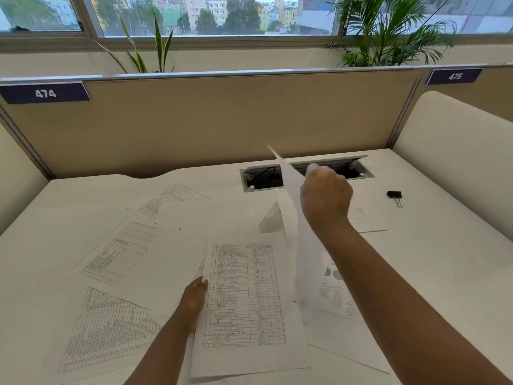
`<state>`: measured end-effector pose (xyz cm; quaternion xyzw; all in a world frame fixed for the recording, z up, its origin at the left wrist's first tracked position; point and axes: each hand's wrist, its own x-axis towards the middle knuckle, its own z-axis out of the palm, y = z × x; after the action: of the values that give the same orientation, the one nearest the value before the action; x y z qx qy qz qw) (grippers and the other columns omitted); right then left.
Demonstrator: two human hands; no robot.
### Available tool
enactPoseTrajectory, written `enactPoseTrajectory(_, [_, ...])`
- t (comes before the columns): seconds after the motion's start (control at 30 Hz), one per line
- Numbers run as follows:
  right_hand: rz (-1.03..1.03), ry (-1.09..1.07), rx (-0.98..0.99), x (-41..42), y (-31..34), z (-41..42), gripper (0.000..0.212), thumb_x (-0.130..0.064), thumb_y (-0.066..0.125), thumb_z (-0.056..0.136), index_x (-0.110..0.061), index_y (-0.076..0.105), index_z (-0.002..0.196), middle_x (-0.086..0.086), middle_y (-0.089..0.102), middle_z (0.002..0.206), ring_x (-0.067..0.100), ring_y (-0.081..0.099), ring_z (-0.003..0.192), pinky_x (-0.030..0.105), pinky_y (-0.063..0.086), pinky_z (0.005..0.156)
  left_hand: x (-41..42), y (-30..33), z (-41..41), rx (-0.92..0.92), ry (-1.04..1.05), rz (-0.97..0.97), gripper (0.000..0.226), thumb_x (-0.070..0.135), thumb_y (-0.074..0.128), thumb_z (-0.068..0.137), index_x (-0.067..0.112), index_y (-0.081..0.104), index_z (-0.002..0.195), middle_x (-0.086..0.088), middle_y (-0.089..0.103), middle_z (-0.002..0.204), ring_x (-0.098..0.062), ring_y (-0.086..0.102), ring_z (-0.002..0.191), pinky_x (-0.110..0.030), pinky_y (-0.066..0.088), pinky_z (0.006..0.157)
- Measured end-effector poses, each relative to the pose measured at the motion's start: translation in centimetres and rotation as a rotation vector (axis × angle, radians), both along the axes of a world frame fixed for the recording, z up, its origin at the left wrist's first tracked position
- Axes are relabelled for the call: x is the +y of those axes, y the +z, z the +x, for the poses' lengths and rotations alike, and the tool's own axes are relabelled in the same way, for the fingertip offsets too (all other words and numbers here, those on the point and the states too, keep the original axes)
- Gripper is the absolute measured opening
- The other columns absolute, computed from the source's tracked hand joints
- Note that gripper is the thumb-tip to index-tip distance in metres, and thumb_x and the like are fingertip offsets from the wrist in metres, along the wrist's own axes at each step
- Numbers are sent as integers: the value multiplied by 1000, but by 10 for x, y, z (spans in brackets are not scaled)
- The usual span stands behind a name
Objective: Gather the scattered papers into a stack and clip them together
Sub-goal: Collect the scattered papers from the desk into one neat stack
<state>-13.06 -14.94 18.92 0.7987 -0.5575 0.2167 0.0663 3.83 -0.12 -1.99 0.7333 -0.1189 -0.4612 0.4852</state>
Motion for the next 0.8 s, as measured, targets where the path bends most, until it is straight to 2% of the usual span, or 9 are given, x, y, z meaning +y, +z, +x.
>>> enactPoseTrajectory(0.13, [98, 176, 96, 31, -6, 27, 31, 2, 31, 93, -1, 57, 110, 15, 65, 110, 32, 64, 102, 37, 51, 79, 0, 7, -10, -95, -34, -86, 48, 12, 30, 100, 29, 26, 145, -5, 33, 151, -29, 40, 133, -49, 35, 109])
enactPoseTrajectory(0.2, [197, 302, 155, 50, -31, 44, 32, 10, 33, 89, 3, 58, 110, 17, 66, 111, 31, 64, 103, 36, 51, 79, 0, 8, -13, -117, -37, -101, 50, 13, 28, 100, 32, 22, 146, -2, 25, 155, -28, 32, 138, -47, 30, 113])
enactPoseTrajectory(0.3, [332, 452, 275, 71, -77, 62, 30, 13, 37, 88, 6, 57, 110, 18, 65, 110, 30, 64, 100, 31, 43, 65, 2, 7, -14, -82, -52, -143, 36, 15, 36, 98, 33, 57, 121, -8, 47, 142, -28, 47, 128, -49, 35, 110])
enactPoseTrajectory(0.37, [426, 523, 307, 81, -99, 70, 27, 9, 38, 91, 9, 53, 112, 20, 64, 110, 33, 63, 101, 31, 38, 59, 3, 14, -14, 19, -3, -153, 26, 24, 45, 93, 20, 69, 102, -14, 70, 111, -27, 67, 99, -45, 50, 92])
enactPoseTrajectory(0.43, [541, 573, 270, 90, -112, 72, 27, 3, 35, 94, 8, 52, 114, 24, 63, 111, 36, 62, 102, 38, 45, 70, 2, 19, -16, 132, 58, -185, 37, 34, 41, 94, 9, 69, 96, -12, 75, 81, -24, 72, 72, -36, 54, 69])
enactPoseTrajectory(0.5, [627, 607, 224, 95, -124, 72, 28, -2, 34, 95, 7, 51, 115, 25, 62, 111, 38, 61, 101, 41, 46, 80, 1, 16, -16, 217, 84, -208, 47, 45, 35, 95, 12, 69, 92, -10, 76, 77, -23, 72, 74, -34, 52, 65])
enactPoseTrajectory(0.6, [697, 622, 124, 98, -142, 69, 27, -13, 40, 96, 3, 54, 112, 23, 63, 109, 37, 60, 100, 39, 47, 81, 0, 15, -14, 292, 91, -195, 45, 53, 40, 91, 18, 67, 99, -11, 74, 91, -28, 66, 93, -38, 52, 77])
enactPoseTrajectory(0.7, [815, 500, -96, 80, -152, 61, 30, -26, 46, 94, -5, 63, 106, 15, 68, 109, 31, 60, 104, 32, 46, 86, -2, 8, -16, 29, 72, -116, 18, 24, 59, 88, 16, 65, 103, -12, 69, 104, -28, 65, 95, -39, 53, 83])
enactPoseTrajectory(0.8, [795, 313, -225, 43, -159, 39, 27, -26, 52, 90, -10, 63, 109, 11, 66, 116, 26, 58, 111, 28, 43, 90, -4, 9, -21, -179, 77, -143, 27, 5, 58, 87, 10, 60, 113, -9, 64, 112, -21, 61, 91, -27, 51, 75])
